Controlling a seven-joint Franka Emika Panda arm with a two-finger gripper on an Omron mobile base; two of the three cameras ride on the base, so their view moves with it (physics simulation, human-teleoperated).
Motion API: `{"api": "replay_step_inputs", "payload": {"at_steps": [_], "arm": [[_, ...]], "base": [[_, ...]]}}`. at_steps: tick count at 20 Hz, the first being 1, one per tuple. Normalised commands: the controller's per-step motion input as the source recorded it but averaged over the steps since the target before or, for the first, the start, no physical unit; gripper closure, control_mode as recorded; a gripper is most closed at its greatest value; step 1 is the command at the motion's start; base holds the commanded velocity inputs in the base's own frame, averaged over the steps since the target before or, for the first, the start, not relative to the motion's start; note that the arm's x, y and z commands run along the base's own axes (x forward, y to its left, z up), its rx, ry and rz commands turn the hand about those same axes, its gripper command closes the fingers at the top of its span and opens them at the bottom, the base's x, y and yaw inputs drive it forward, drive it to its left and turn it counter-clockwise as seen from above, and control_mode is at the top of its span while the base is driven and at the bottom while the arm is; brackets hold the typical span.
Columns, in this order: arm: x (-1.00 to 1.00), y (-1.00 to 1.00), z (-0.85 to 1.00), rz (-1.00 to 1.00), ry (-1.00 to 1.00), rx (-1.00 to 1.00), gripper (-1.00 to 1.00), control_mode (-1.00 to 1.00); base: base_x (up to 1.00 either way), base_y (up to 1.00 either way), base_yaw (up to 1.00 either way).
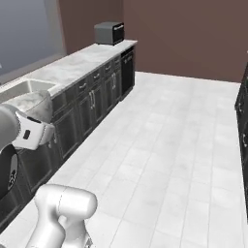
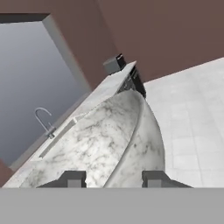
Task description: Take the smaller bowl and place it next to the appetizer plate on the dining counter , and place the larger bowl next to the plate with cooked food.
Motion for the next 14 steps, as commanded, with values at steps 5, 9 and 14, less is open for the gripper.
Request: {"api": "replay_step_inputs", "payload": {"at_steps": [5,9,14], "arm": [[0.00,0.00,0.00,0.00,0.00,0.00,1.00,1.00],[0.00,0.00,0.00,0.00,0.00,0.00,1.00,1.00],[0.00,0.00,0.00,0.00,0.00,0.00,1.00,1.00]], "base": [[-0.27,-0.40,-0.40],[-0.36,-0.31,-0.35],[0.03,-0.58,-0.19]]}}
